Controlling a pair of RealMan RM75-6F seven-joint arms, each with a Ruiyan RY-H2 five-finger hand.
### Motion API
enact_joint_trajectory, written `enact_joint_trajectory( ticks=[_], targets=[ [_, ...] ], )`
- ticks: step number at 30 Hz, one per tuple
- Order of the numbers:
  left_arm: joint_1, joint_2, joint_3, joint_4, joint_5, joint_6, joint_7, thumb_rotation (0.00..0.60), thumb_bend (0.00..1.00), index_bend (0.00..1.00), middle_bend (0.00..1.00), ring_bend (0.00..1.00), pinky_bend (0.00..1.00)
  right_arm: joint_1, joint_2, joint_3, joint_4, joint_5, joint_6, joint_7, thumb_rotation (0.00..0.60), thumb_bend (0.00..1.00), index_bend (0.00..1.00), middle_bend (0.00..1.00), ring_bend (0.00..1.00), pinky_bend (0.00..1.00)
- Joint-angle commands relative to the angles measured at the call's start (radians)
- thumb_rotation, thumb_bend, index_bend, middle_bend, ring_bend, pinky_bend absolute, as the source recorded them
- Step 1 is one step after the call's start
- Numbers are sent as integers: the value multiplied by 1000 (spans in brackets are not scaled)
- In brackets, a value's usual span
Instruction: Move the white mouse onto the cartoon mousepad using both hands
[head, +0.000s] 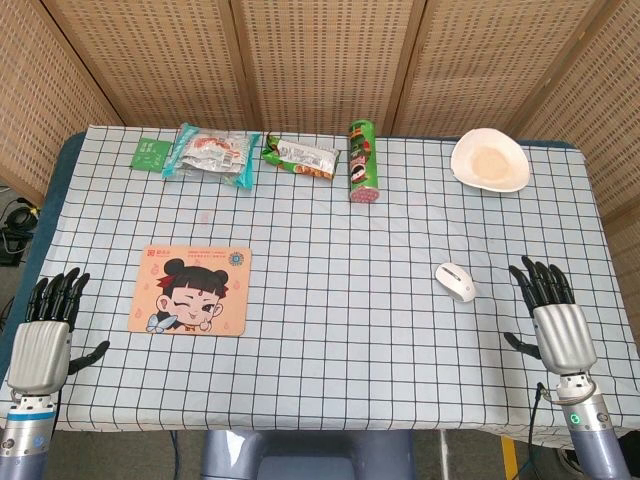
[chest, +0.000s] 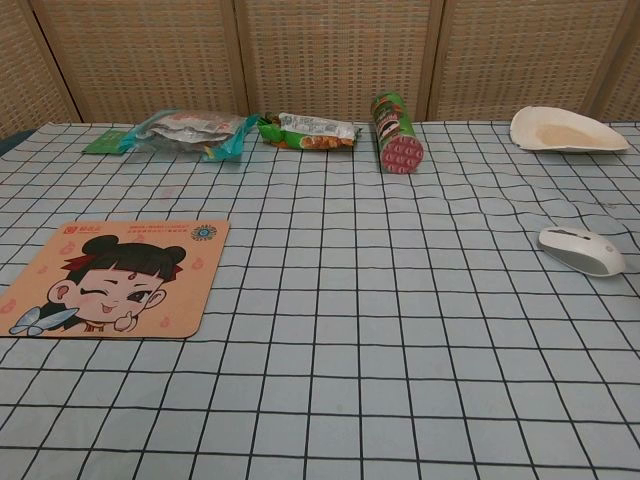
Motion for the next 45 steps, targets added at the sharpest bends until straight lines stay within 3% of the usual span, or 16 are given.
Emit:
enact_joint_trajectory(
  ticks=[1,12,20,32,39,45],
  targets=[
    [0,1,0,0,-1,0,0,600,32,0,0,0,0,0,-1,0,0,1,-1,-2,600,118,83,0,0,0],
    [1,6,-3,-5,2,5,-5,600,32,0,0,0,0,2,-15,1,3,-3,4,-12,600,119,81,0,0,0],
    [-1,5,-3,0,-6,-2,-6,600,32,0,0,0,0,18,-30,8,-20,41,-50,-37,600,112,82,0,0,0],
    [-7,-3,-7,12,-24,-19,10,600,32,0,0,0,0,90,-131,77,-56,259,-220,-154,600,110,192,0,0,0],
    [-13,-7,-19,25,-56,-36,3,600,32,0,0,0,0,168,-258,145,38,389,-293,-220,600,112,184,0,0,0],
    [-14,-1,-26,21,-56,-27,-3,600,32,0,0,0,0,212,-333,174,141,438,-326,-222,600,113,156,0,0,0]
  ],
)
